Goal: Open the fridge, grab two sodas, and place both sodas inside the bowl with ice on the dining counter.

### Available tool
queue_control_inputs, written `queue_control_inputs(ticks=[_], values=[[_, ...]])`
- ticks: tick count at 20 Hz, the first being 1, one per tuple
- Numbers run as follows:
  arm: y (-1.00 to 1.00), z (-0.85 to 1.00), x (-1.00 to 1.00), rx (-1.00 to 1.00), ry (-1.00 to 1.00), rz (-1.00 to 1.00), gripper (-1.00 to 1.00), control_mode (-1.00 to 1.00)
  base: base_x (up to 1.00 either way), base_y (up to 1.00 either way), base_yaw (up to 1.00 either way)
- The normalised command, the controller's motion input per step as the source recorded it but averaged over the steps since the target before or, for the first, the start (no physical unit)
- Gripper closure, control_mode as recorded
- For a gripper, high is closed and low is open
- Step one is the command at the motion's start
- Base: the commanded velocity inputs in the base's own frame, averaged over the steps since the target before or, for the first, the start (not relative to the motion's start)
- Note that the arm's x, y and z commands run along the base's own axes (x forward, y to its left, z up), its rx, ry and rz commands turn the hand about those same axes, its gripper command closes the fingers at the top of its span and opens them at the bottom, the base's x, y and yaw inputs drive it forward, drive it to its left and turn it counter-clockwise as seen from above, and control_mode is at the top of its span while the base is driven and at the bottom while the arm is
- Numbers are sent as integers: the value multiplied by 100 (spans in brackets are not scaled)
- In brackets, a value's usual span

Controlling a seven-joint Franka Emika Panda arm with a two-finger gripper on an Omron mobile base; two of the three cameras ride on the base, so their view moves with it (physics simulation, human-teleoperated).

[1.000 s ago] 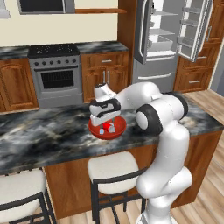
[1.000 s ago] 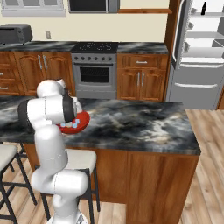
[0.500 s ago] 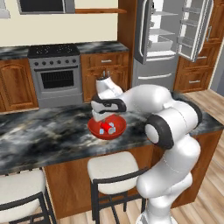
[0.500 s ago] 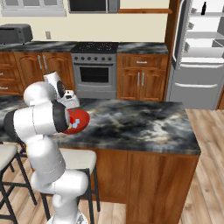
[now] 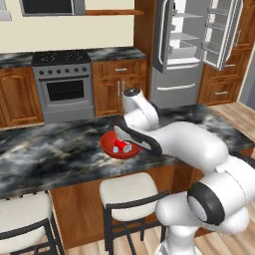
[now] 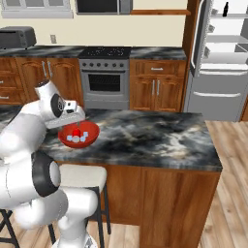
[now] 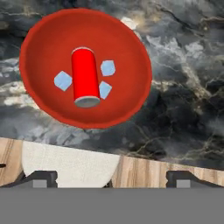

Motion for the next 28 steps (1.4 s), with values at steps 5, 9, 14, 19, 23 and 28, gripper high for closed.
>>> queue_control_inputs(ticks=[5, 9, 14, 19, 23, 28], values=[[-45, 35, -100, 9, -33, -3, -100, -100, 0, 0, 0], [-40, 62, -100, 18, -25, -6, -100, -100, 0, 0, 0], [-40, 56, -100, 21, -15, -10, -100, -100, 0, 0, 0], [-39, 36, -100, 20, -8, -5, -100, -100, 0, 0, 0], [-28, 2, -100, 15, -9, -4, -100, -100, 0, 0, 0], [-2, -21, -46, 1, -1, -1, -100, -100, 0, 0, 0]])
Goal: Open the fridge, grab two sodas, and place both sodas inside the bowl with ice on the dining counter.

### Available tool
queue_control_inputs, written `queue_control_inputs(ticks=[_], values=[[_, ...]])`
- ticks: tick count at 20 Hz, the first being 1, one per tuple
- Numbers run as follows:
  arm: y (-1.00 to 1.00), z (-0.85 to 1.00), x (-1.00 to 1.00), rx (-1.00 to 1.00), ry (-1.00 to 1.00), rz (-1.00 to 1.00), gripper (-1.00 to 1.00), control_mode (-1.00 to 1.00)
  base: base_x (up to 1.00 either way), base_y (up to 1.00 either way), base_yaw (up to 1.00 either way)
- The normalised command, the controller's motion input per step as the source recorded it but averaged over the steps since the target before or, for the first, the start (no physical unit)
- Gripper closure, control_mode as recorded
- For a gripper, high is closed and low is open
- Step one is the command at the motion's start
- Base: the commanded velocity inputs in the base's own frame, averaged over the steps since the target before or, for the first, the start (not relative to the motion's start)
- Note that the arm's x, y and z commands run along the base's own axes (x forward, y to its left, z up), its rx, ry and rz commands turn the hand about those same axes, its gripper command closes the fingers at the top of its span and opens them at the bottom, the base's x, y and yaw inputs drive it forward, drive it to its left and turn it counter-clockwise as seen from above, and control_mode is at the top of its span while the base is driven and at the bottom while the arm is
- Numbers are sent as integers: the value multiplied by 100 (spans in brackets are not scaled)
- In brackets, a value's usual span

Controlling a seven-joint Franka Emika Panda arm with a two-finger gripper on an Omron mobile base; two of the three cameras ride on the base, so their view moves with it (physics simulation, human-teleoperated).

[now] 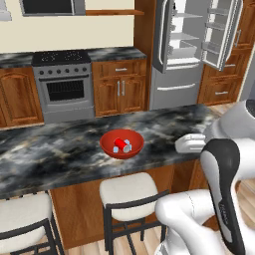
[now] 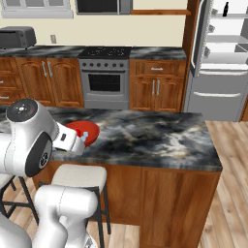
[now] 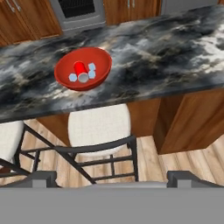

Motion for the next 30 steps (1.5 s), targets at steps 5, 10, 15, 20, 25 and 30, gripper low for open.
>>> queue_control_inputs(ticks=[5, 10, 15, 20, 25, 30], values=[[2, -11, -9, -3, -1, 0, -100, -100, 0, 0, 0], [-17, -5, -49, 0, -3, -1, -100, -100, 0, 0, 0], [0, 0, 0, 0, 0, 0, -100, 100, -86, -54, -3], [0, 0, 0, 0, 0, 0, -100, 100, -67, -82, -1], [0, 0, 0, 0, 0, 0, -100, 100, -24, -100, 0], [0, 0, 0, 0, 0, 0, -100, 100, 0, -100, 0]])
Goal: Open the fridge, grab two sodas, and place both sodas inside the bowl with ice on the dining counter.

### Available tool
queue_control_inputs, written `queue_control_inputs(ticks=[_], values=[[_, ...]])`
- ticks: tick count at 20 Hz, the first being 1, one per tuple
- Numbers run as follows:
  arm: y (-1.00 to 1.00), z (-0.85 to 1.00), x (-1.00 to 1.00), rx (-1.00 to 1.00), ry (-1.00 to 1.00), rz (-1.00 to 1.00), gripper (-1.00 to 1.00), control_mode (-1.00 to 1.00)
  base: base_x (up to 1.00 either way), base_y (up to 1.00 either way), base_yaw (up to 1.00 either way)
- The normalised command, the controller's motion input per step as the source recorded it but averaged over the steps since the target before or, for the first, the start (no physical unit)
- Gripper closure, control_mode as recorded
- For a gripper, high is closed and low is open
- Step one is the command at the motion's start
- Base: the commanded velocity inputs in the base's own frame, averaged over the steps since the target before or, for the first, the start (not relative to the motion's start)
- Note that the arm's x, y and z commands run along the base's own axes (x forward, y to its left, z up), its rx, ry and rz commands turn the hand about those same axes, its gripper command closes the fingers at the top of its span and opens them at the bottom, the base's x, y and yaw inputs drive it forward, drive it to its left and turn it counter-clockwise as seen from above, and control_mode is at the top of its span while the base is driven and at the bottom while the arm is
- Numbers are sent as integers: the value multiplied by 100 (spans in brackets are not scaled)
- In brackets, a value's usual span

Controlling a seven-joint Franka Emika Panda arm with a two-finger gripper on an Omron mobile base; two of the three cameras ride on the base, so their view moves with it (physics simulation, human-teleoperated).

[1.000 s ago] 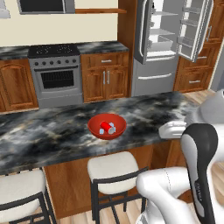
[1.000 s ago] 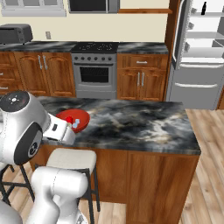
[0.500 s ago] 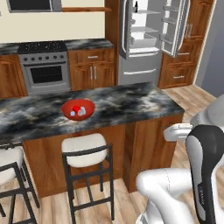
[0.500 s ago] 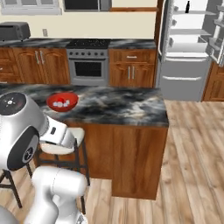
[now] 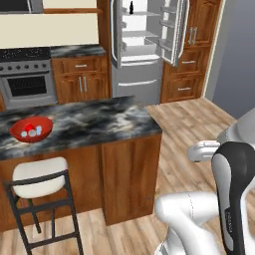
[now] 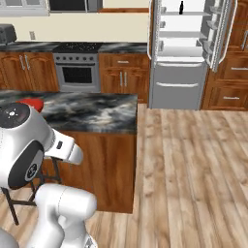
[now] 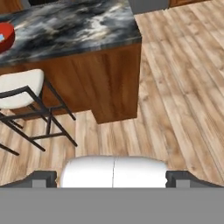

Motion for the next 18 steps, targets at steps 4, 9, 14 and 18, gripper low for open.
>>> queue_control_inputs(ticks=[4, 9, 14, 18], values=[[0, 0, 0, 0, 0, 0, -100, 100, 13, -100, 0], [0, 0, 0, 0, 0, 0, -100, 100, 25, -100, 2], [0, 0, 0, 0, 0, 0, -100, 100, 83, -85, 11], [0, 0, 0, 0, 0, 0, -100, 100, 96, -68, 15]])
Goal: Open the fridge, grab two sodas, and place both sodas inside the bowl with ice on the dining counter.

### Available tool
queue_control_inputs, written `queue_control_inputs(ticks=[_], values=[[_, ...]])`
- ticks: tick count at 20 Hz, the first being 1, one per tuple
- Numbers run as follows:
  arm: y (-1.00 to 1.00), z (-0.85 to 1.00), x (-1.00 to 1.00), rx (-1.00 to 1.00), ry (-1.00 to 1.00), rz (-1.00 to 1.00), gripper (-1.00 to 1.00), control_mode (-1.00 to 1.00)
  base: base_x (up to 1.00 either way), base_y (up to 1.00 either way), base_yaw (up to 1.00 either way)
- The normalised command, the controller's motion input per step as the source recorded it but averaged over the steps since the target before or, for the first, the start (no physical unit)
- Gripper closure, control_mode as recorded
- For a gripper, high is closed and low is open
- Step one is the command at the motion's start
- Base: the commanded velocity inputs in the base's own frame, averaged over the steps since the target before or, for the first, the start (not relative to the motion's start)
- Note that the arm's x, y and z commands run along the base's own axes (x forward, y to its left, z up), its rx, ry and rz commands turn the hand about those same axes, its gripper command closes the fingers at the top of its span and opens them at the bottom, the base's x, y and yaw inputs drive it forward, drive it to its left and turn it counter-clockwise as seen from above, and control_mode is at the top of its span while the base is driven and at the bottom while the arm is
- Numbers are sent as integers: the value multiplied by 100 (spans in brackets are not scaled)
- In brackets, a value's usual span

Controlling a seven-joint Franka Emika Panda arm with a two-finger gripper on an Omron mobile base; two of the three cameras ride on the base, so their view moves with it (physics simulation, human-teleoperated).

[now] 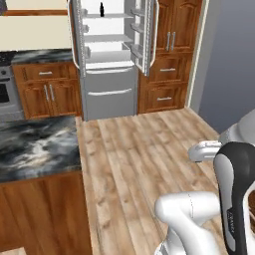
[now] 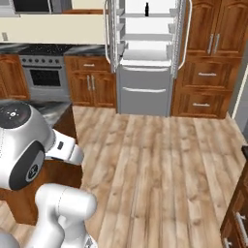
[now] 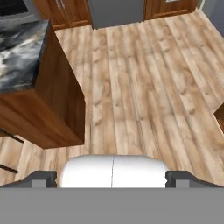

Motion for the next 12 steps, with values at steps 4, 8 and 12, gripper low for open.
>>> queue_control_inputs(ticks=[4, 8, 12], values=[[0, 0, 0, 0, 0, 0, -100, 100, 100, -44, 16], [0, 0, 0, 0, 0, 0, -100, 100, 100, -19, 12], [0, 0, 0, 0, 0, 0, -100, 100, 100, -16, 10]])
